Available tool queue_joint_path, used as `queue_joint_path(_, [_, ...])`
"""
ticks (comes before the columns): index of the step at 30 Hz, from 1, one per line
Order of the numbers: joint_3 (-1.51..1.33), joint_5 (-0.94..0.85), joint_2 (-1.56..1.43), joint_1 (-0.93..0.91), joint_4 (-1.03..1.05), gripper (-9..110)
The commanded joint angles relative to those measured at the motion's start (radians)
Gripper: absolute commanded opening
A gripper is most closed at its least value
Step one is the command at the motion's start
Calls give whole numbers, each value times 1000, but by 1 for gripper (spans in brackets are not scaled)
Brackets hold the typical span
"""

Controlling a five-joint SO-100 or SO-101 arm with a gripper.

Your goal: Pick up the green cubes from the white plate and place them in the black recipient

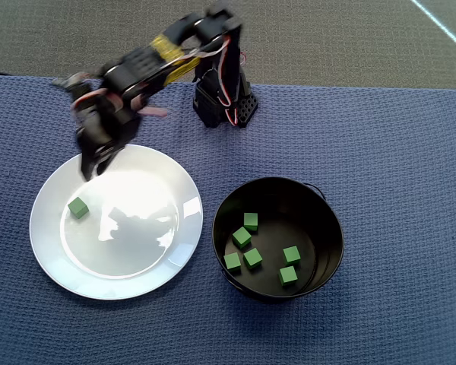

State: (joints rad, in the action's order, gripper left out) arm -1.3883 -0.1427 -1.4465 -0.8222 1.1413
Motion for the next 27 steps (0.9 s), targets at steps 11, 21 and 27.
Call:
queue_joint_path(11, [572,14,528,-43,135,22])
queue_joint_path(21, [569,-92,558,-25,186,26])
queue_joint_path(27, [554,-101,603,-34,146,23])
